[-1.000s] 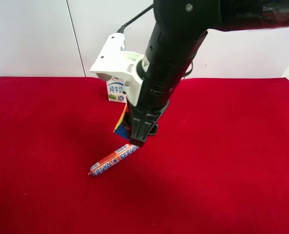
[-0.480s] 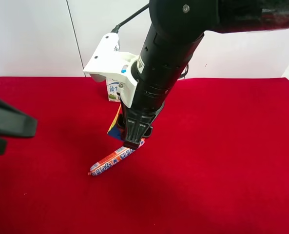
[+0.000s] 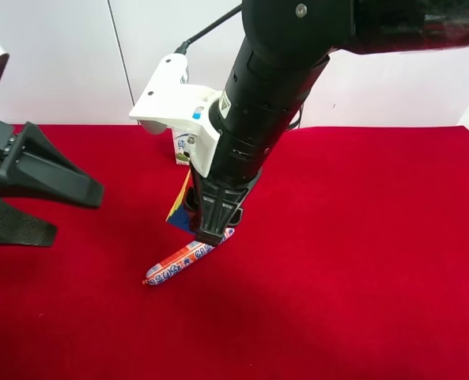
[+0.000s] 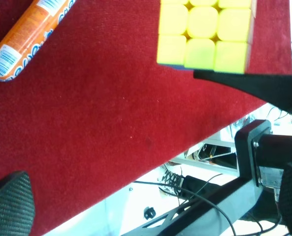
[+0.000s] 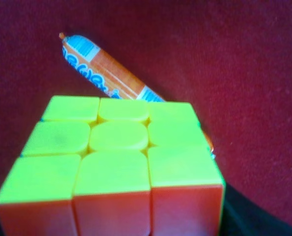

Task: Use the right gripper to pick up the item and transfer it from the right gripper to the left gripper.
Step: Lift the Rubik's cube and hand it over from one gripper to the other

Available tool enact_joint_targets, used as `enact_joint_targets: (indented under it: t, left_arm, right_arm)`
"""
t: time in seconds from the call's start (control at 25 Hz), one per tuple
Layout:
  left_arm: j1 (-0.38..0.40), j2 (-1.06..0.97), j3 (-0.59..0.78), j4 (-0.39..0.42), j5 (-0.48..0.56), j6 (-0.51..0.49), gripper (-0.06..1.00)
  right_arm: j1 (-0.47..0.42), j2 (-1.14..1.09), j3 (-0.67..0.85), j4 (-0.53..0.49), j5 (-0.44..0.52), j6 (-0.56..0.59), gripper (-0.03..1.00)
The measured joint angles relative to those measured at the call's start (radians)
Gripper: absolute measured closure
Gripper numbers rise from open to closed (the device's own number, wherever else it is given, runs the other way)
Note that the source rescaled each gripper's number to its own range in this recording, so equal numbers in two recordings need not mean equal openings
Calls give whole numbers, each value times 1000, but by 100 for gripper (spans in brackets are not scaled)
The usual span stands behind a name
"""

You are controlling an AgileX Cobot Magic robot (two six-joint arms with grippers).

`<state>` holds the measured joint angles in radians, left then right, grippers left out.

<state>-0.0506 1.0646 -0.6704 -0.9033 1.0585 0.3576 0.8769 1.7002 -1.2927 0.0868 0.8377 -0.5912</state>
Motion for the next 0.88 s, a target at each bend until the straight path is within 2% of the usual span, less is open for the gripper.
enact_joint_targets:
  t: [0.28,0.68,0.88]
  left_arm:
    - [0,45,0,-81,-16,31,-6]
    - [0,112,0,-132,-31,38,-6]
    - [0,132,0,-169,-31,75,-6]
  right_arm:
    - [0,0,0,42,-41,-65,97]
    - [0,0,0,231,-120,-251,97]
    - [0,0,0,310,-146,-333,97]
